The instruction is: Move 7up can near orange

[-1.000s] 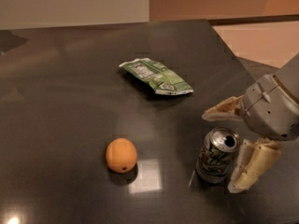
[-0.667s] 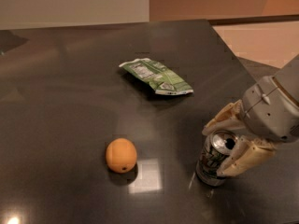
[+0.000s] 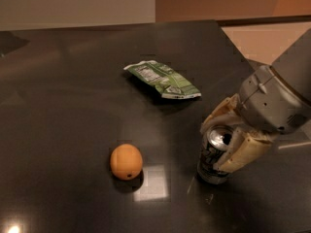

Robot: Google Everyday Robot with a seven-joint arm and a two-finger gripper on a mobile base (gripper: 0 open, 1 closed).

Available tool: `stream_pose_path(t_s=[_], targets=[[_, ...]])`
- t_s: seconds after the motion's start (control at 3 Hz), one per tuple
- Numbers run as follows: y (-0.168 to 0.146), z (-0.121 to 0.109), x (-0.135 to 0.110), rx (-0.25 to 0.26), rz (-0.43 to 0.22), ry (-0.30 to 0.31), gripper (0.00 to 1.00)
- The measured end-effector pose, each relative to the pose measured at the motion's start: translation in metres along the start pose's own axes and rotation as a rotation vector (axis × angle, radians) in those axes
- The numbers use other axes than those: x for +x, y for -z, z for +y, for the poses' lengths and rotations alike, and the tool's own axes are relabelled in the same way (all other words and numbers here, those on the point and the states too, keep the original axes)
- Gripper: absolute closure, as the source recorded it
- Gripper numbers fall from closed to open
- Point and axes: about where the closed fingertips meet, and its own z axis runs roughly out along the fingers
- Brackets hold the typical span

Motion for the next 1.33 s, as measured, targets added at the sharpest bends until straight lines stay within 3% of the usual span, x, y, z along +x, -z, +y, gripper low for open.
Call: stream_pose_path(t_s=[0.33,1.0,1.33], targets=[[-0.006,-0.014,-0.025,-0.006,-0.012,0.009,1.00],[-0.028,-0.030,-0.067,-0.034,-0.078,0.013,1.00],[-0.038,-0.030,-0.077,-0.042,-0.078,0.034,0.82]])
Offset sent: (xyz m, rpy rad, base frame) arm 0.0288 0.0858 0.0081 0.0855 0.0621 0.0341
